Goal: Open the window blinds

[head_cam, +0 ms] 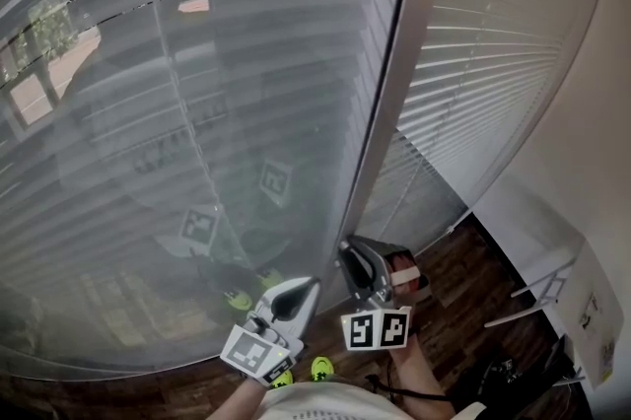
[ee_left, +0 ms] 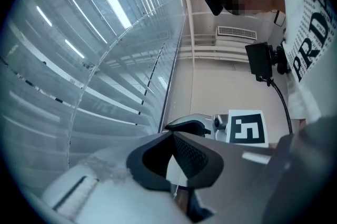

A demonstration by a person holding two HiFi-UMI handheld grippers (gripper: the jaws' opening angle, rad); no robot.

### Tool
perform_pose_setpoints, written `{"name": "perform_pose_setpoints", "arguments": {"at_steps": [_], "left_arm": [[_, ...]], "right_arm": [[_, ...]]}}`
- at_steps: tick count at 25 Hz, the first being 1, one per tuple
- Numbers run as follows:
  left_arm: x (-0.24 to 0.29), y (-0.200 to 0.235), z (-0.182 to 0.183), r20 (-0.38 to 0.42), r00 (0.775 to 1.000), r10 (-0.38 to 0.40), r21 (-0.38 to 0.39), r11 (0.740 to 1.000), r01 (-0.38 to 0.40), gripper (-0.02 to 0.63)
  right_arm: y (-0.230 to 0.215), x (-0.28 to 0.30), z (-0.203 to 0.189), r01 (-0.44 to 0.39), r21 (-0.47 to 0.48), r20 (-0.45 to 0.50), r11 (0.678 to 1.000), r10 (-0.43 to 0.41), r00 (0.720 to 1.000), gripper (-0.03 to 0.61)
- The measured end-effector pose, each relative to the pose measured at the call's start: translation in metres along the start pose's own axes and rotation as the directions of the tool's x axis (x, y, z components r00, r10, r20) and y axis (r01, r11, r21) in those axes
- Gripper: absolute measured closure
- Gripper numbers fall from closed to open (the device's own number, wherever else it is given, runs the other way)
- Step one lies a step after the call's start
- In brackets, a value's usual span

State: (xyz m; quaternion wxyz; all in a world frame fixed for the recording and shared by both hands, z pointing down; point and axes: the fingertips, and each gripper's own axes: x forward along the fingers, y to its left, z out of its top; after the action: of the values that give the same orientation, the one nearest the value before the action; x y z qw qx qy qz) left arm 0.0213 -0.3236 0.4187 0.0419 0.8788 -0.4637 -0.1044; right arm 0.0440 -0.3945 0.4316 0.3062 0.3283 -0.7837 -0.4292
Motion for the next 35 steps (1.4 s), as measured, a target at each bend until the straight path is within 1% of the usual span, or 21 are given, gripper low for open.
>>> {"name": "perform_pose_setpoints", "arguments": {"at_steps": [6, 10, 12, 17, 19, 21, 24, 27, 28, 30, 31, 34, 35], "left_arm": [[-0.002, 0.003, -0.002, -0.008, 1.0, 0.004, -0.001, 1.0, -0.004, 0.621], [-0.002, 0.003, -0.001, -0.013, 1.0, 0.001, 0.004, 1.0, -0.001, 0.621], [-0.003, 0.003, 0.0, -0.016, 1.0, -0.001, 0.007, 1.0, 0.001, 0.621], [-0.003, 0.003, -0.001, -0.024, 1.0, -0.007, 0.011, 1.0, 0.008, 0.621], [-0.002, 0.002, 0.0, -0.026, 1.0, -0.013, 0.014, 1.0, 0.014, 0.621], [-0.002, 0.001, 0.0, -0.029, 0.999, -0.018, 0.016, 1.0, 0.019, 0.621], [0.0, 0.001, 0.001, -0.033, 0.999, -0.022, 0.017, 1.0, 0.022, 0.621], [0.0, 0.0, 0.002, -0.032, 0.999, -0.026, 0.02, 0.999, 0.027, 0.621], [0.001, 0.0, 0.002, -0.033, 0.999, -0.028, 0.022, 0.999, 0.029, 0.621], [0.001, -0.001, 0.002, -0.038, 0.999, -0.031, 0.024, 0.999, 0.032, 0.621], [0.002, -0.001, 0.002, -0.04, 0.999, -0.031, 0.024, 0.999, 0.032, 0.621], [0.002, -0.001, 0.002, -0.039, 0.999, -0.03, 0.02, 0.999, 0.031, 0.621], [0.003, -0.001, 0.003, -0.035, 0.999, -0.029, 0.016, 0.999, 0.03, 0.621]], "right_arm": [[-0.001, 0.0, 0.0, 0.007, 0.076, 0.016, 0.997, -0.008, 1.0, 0.448], [-0.002, 0.0, 0.0, -0.006, 0.173, 0.026, 0.985, 0.001, 1.0, 0.448], [-0.003, -0.001, 0.001, -0.012, 0.246, 0.039, 0.969, 0.003, 0.999, 0.449], [-0.007, -0.001, 0.0, -0.03, 0.42, 0.07, 0.907, 0.0, 0.998, 0.449], [-0.007, -0.001, 0.001, -0.048, 0.482, 0.085, 0.875, 0.008, 0.996, 0.449], [-0.008, -0.001, 0.001, -0.073, 0.553, 0.106, 0.83, 0.016, 0.994, 0.449], [-0.012, -0.002, -0.001, -0.094, 0.672, 0.136, 0.734, 0.002, 0.991, 0.449], [-0.012, -0.002, -0.003, -0.115, 0.735, 0.161, 0.668, -0.007, 0.987, 0.449], [-0.013, -0.002, -0.004, -0.126, 0.76, 0.173, 0.637, -0.011, 0.985, 0.449], [-0.013, -0.002, -0.006, -0.148, 0.814, 0.192, 0.562, -0.02, 0.981, 0.448], [-0.014, -0.002, -0.007, -0.153, 0.829, 0.196, 0.538, -0.023, 0.98, 0.449], [-0.014, -0.002, -0.007, -0.152, 0.848, 0.194, 0.507, -0.03, 0.981, 0.448], [-0.014, -0.002, -0.007, -0.153, 0.857, 0.195, 0.491, -0.035, 0.98, 0.448]]}}
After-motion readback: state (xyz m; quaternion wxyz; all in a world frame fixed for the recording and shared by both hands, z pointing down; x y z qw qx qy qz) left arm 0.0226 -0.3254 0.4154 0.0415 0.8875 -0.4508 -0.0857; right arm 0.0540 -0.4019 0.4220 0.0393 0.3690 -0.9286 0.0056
